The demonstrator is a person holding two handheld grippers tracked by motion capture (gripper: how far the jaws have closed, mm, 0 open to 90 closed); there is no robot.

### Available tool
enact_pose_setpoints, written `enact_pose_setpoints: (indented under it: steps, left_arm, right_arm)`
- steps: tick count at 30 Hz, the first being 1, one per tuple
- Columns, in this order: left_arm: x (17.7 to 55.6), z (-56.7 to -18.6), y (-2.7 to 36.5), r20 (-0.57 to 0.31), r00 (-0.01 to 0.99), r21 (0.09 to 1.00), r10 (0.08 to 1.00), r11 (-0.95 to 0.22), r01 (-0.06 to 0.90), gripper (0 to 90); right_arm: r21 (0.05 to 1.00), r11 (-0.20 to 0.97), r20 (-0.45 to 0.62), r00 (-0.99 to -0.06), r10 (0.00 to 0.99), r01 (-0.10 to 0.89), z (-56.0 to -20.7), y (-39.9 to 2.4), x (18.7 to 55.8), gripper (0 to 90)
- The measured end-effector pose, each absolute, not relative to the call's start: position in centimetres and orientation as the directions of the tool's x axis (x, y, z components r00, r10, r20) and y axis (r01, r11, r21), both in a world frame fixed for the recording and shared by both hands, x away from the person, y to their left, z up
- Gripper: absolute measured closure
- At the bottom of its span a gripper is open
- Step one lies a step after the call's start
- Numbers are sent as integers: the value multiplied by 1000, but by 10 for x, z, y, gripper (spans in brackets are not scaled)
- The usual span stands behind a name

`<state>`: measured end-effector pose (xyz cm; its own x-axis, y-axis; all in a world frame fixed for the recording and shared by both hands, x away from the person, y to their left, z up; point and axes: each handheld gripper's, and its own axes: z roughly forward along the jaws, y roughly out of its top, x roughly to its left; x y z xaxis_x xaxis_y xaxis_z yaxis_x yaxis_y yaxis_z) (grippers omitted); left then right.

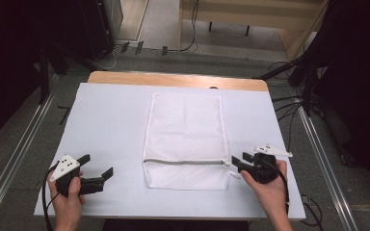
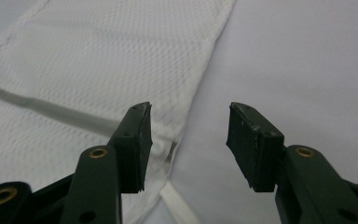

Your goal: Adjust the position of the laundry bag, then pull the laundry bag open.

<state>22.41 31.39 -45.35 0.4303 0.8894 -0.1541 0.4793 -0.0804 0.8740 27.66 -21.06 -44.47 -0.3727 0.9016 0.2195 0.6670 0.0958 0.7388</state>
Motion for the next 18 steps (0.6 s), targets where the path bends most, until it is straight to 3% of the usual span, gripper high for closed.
enact_pose_setpoints:
  steps: [8, 13, 18]
  left_arm:
    - [225, -452, 310, -153, 442, 877, 884, -84, 473, 0]
    - [225, -450, 309, -215, 453, 879, 865, -30, 476, 0]
    - [226, -449, 302, -198, 467, 880, 862, -54, 473, 0]
  right_arm:
    - [740, 88, 241, -385, 891, 667, -445, -207, 248, 440]
    - [728, 96, 245, -389, 888, 679, -450, -203, 243, 441]
    - [720, 116, 232, -395, 889, 684, -454, -199, 243, 452]
